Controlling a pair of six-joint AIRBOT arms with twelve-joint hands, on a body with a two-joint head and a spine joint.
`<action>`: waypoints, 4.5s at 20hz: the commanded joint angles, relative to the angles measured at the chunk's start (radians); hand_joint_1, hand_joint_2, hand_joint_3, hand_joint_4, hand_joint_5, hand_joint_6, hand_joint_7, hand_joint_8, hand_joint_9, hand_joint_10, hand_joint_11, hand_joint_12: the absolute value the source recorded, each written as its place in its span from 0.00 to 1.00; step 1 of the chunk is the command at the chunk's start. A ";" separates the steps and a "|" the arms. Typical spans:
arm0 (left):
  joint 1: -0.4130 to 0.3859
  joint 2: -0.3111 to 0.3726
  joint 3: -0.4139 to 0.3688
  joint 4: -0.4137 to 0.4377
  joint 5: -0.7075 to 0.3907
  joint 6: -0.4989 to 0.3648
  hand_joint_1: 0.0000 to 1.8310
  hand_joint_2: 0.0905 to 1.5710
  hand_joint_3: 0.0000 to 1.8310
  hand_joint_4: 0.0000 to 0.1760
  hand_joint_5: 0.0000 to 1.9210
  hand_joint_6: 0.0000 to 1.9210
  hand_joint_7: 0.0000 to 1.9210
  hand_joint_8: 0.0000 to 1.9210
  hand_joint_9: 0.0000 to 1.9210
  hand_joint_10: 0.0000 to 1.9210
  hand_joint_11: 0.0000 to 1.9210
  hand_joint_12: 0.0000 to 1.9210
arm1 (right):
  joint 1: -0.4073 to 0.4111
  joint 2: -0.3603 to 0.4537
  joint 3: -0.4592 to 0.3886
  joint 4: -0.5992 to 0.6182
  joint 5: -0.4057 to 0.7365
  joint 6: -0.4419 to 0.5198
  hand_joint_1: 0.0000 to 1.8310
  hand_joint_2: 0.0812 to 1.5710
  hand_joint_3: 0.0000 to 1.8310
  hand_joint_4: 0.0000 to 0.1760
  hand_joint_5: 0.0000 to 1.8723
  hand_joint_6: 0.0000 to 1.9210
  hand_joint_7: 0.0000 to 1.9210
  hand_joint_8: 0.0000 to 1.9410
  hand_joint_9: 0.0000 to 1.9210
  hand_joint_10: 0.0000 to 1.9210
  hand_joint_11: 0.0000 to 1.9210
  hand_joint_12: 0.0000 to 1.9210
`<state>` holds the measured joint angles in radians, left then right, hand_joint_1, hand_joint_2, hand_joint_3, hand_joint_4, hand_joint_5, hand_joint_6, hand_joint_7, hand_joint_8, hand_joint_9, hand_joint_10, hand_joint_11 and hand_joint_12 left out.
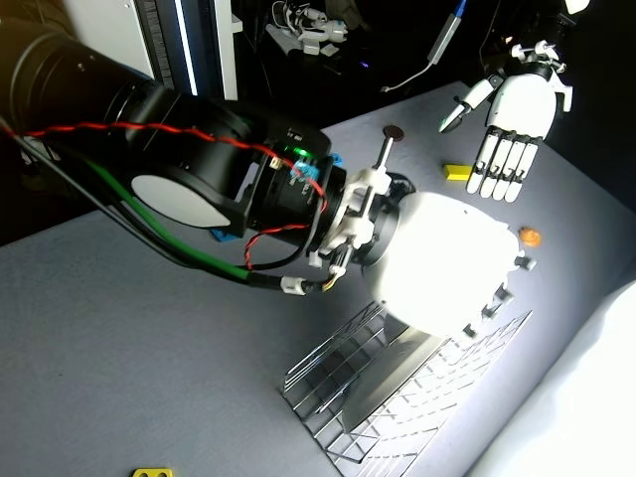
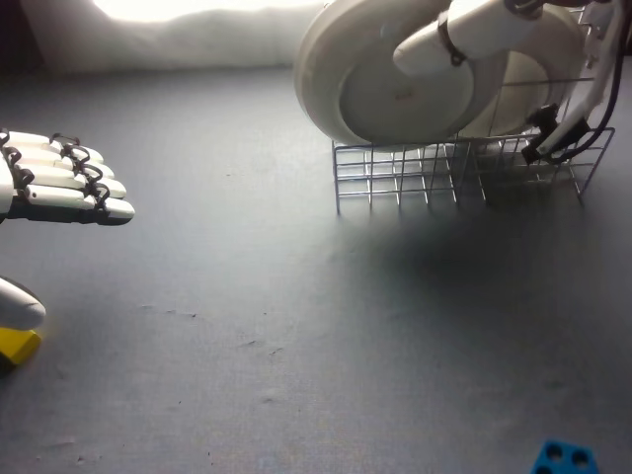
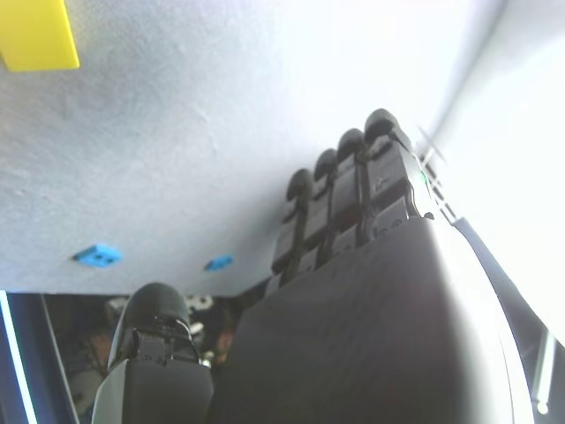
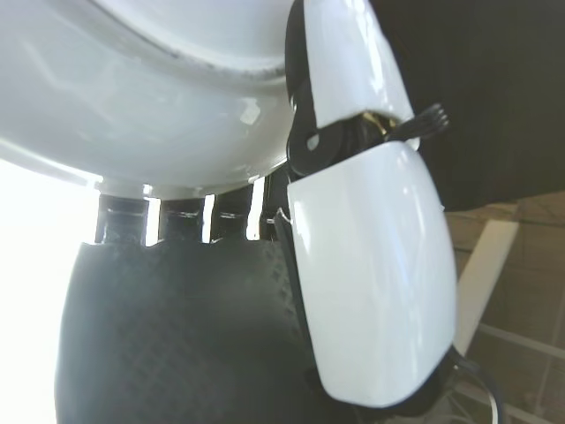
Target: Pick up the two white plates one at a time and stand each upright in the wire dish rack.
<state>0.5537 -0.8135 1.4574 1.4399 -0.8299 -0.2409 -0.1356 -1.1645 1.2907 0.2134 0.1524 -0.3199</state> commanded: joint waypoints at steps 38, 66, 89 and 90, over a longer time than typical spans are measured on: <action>-0.010 0.010 -0.003 -0.051 -0.020 -0.002 0.00 0.71 0.00 0.00 0.02 0.00 0.01 0.00 0.00 0.00 0.00 0.00 | -0.123 -0.025 0.002 -0.126 0.258 0.010 0.67 0.70 0.00 0.04 0.49 0.56 0.52 0.51 0.48 0.34 0.37 0.63; -0.012 0.014 -0.012 -0.049 -0.021 -0.002 0.00 0.71 0.00 0.00 0.02 0.00 0.01 0.00 0.00 0.00 0.00 0.00 | -0.103 -0.008 -0.003 -0.200 0.479 -0.017 0.55 0.66 0.00 0.00 0.32 0.00 0.34 0.00 0.32 0.00 0.05 0.65; -0.198 0.084 -0.194 0.152 -0.023 -0.002 0.00 0.71 0.00 0.00 0.01 0.00 0.00 0.00 0.00 0.00 0.00 0.00 | -0.091 0.171 -0.136 -0.727 0.671 0.004 0.59 0.65 0.00 0.00 0.33 0.00 0.35 0.00 0.33 0.00 0.05 0.66; -0.205 0.085 -0.200 0.154 -0.024 -0.002 0.00 0.71 0.00 0.00 0.03 0.01 0.02 0.01 0.01 0.00 0.01 0.00 | -0.091 0.171 -0.136 -0.727 0.660 0.010 0.57 0.66 0.00 0.00 0.30 0.00 0.33 0.00 0.32 0.00 0.04 0.65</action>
<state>0.3622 -0.7372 1.2556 1.6562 -0.8467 -0.2409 -0.2401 -1.0008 1.1549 -0.5579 0.7166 -0.3153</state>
